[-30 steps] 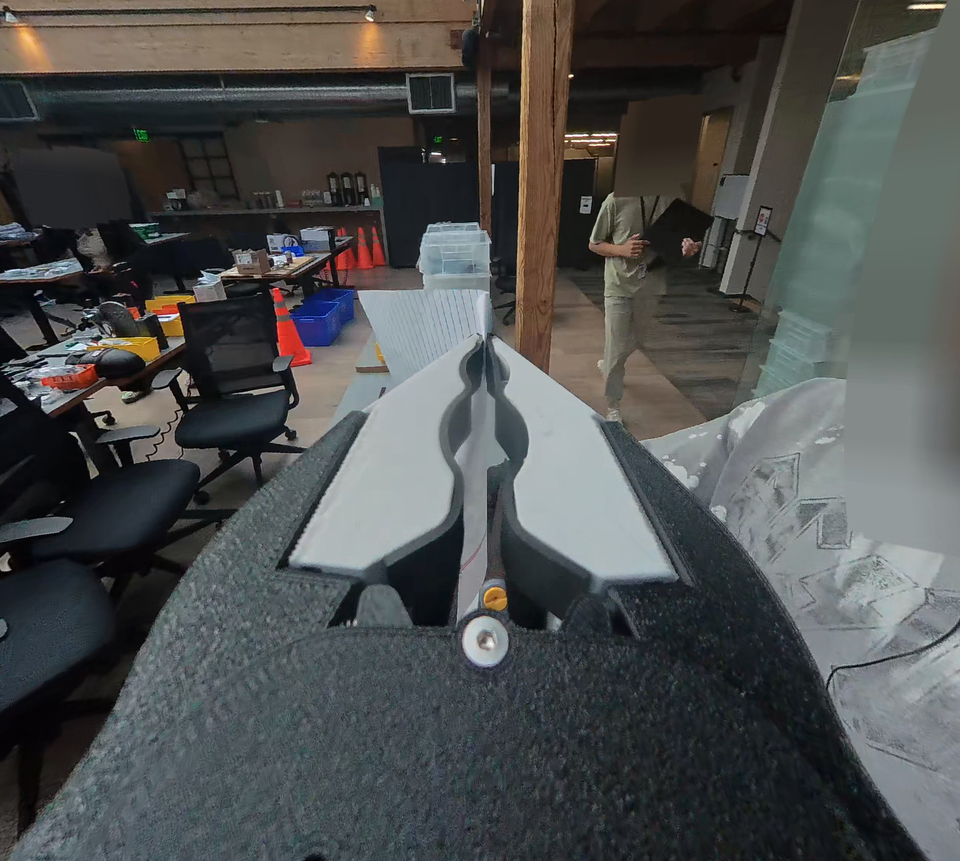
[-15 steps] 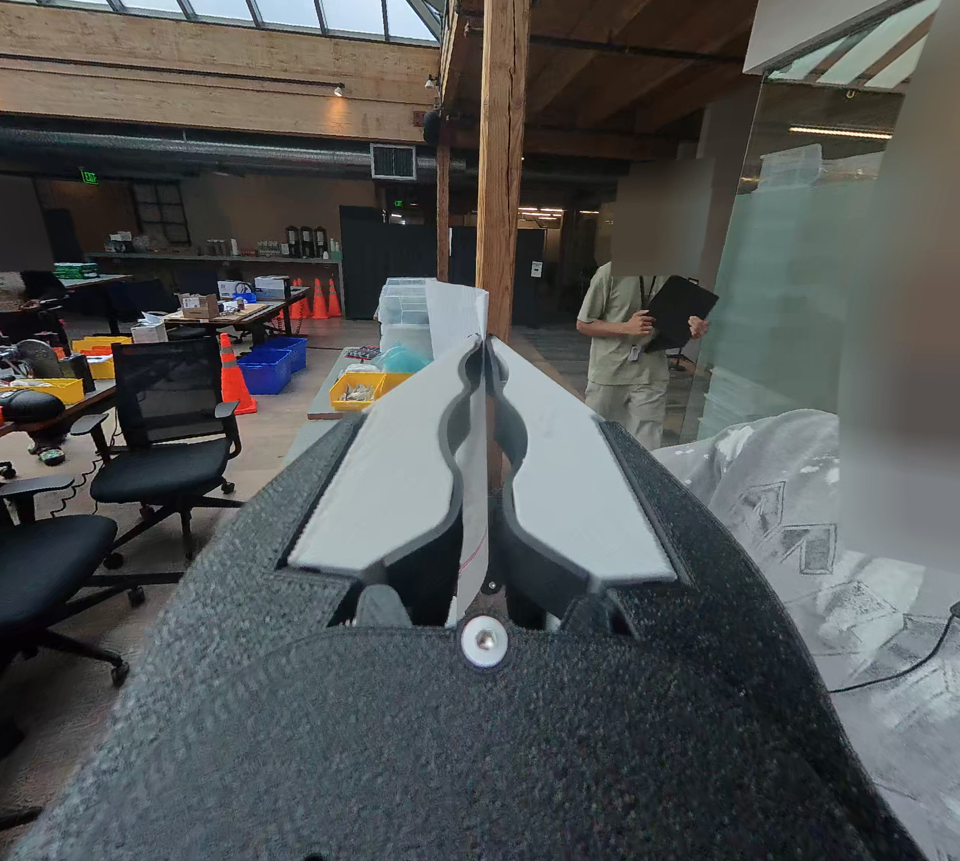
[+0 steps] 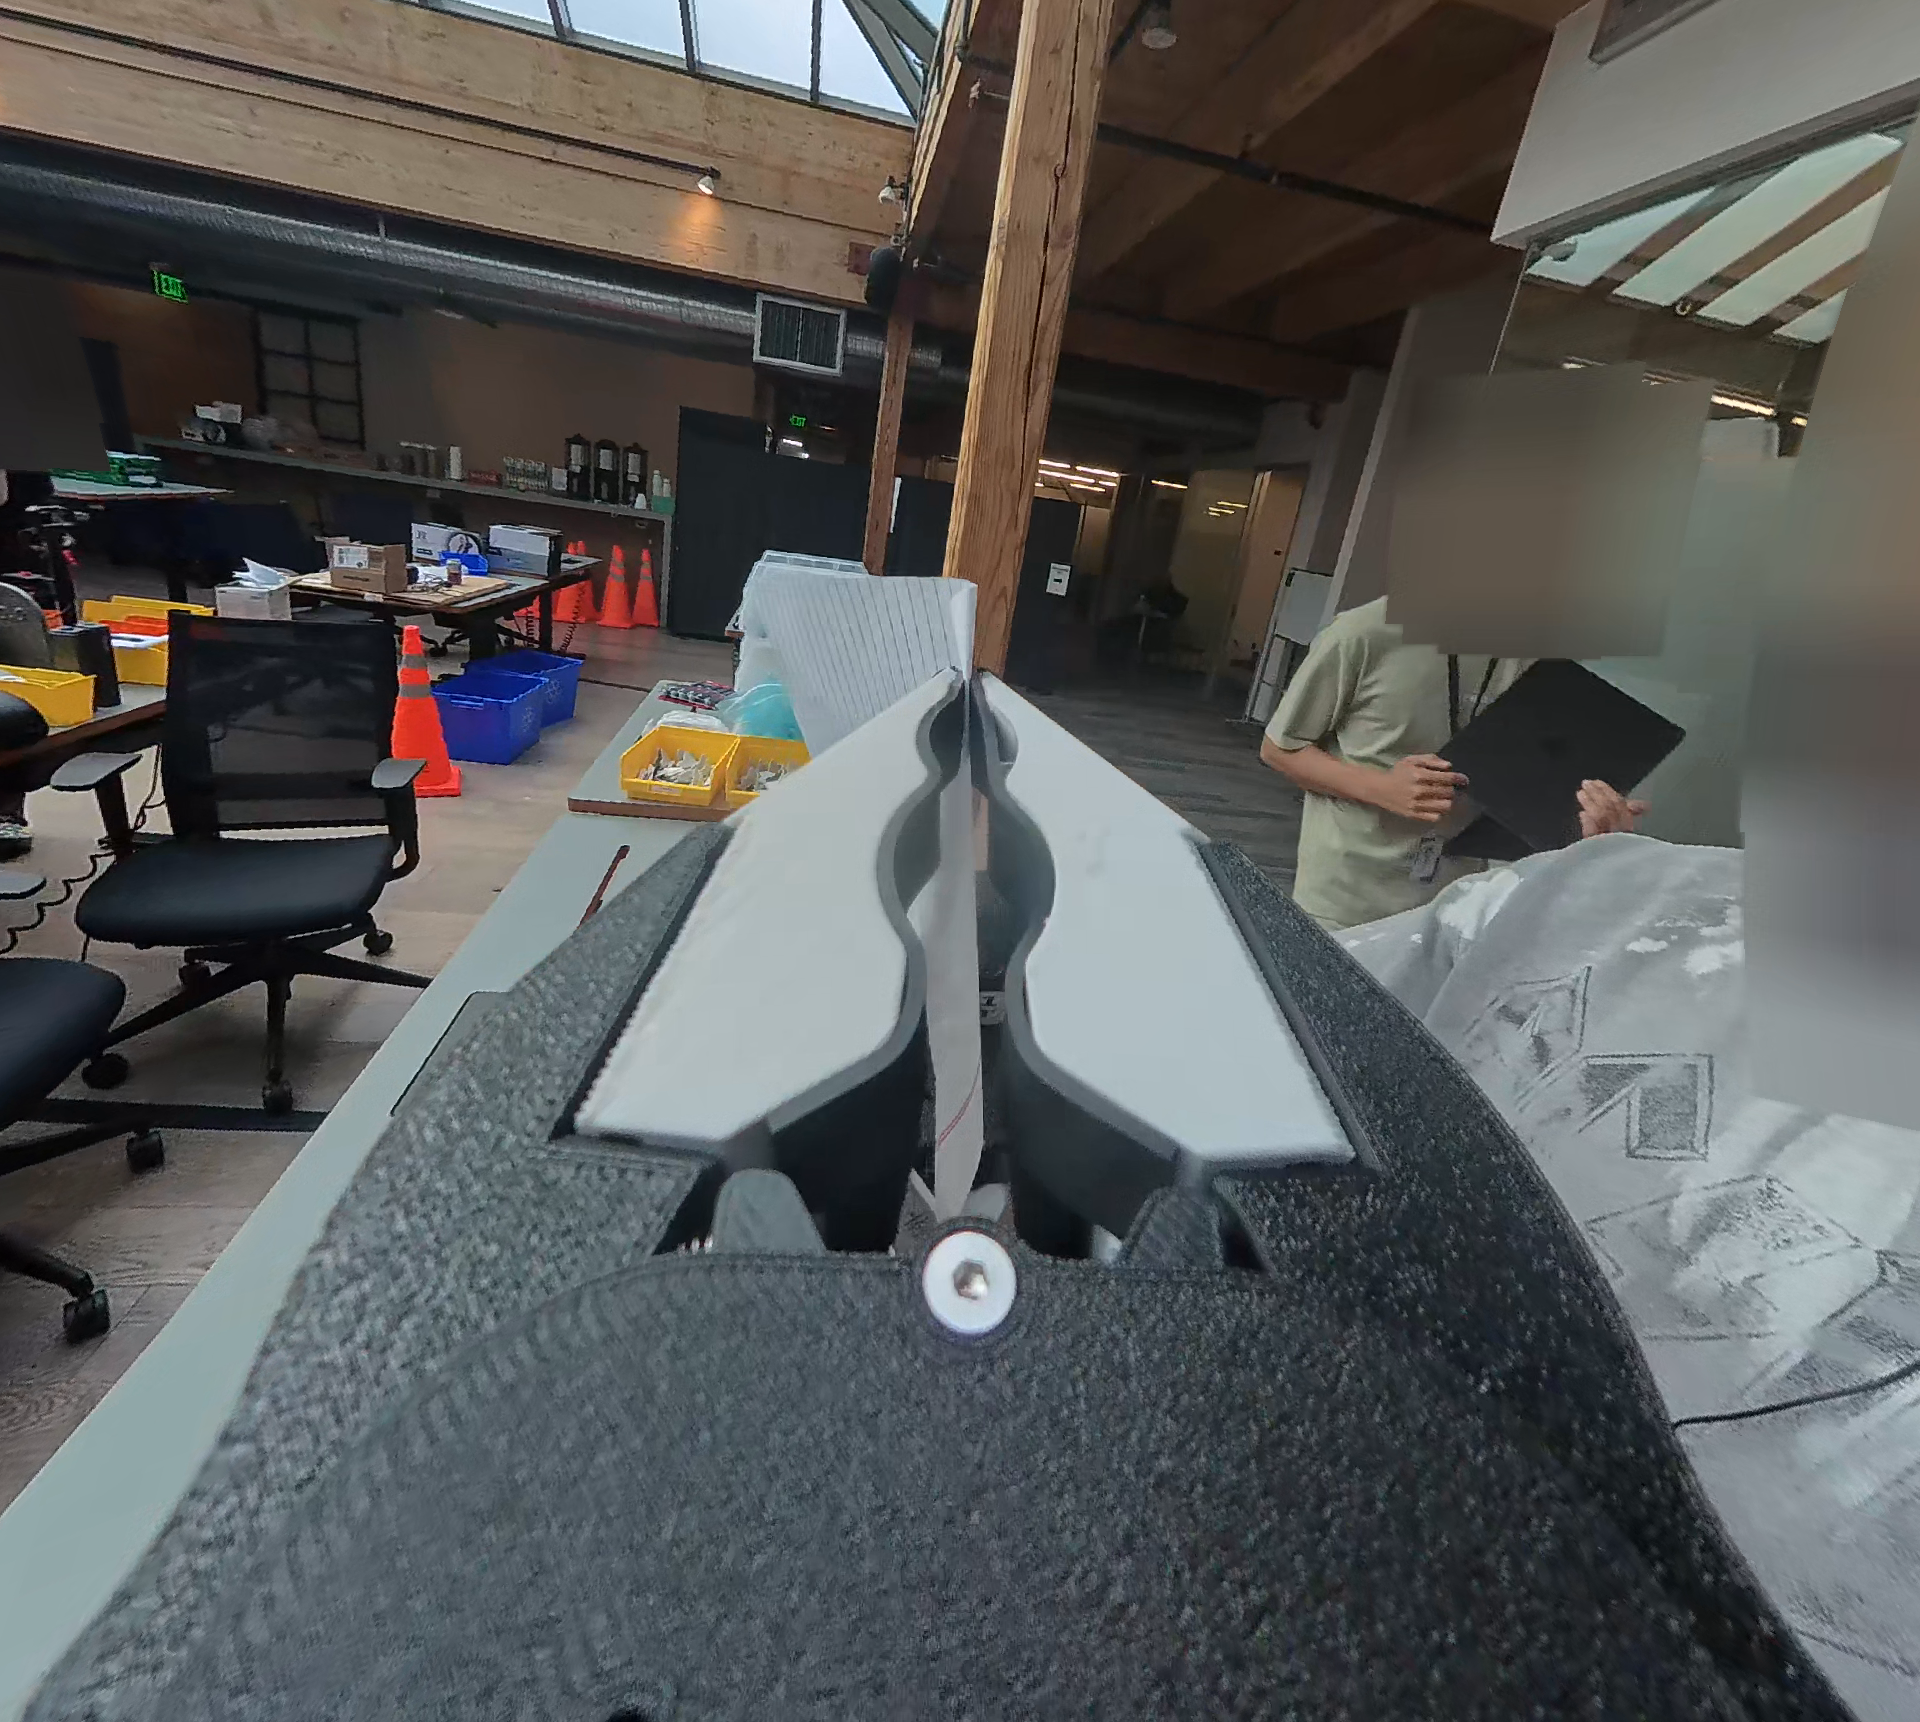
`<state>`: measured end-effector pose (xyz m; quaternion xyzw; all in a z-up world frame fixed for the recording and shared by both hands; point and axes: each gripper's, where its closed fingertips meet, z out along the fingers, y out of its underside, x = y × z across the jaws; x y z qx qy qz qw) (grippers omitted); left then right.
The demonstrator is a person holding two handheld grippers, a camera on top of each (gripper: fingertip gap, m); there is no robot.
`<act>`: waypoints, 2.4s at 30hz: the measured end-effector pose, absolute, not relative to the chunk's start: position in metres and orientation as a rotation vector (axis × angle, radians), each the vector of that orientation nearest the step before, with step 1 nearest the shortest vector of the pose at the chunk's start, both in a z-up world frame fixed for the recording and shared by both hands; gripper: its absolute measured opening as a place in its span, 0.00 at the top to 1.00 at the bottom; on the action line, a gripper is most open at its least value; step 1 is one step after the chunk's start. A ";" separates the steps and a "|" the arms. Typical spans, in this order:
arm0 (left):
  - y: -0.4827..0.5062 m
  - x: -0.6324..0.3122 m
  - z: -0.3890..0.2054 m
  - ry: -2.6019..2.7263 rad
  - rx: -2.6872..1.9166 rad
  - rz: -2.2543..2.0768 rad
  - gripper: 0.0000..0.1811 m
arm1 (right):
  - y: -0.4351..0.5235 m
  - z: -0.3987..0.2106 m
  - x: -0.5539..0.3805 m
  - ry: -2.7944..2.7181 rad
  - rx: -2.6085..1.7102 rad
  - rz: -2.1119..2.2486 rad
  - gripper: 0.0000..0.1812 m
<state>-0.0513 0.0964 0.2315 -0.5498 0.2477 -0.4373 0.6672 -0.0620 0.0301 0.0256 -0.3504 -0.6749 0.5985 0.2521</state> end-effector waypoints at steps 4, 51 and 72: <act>0.099 -0.059 0.242 0.492 -1.198 -0.963 1.00 | 0.020 0.041 -0.075 -1.701 -0.872 1.743 0.73; 0.092 -0.089 0.238 0.424 -1.547 -0.937 1.00 | 0.046 0.051 -0.061 -1.560 -0.813 1.591 0.77; 0.088 -0.075 0.242 0.492 -1.580 -0.830 1.00 | 0.043 0.058 -0.055 -1.543 -0.751 1.524 0.84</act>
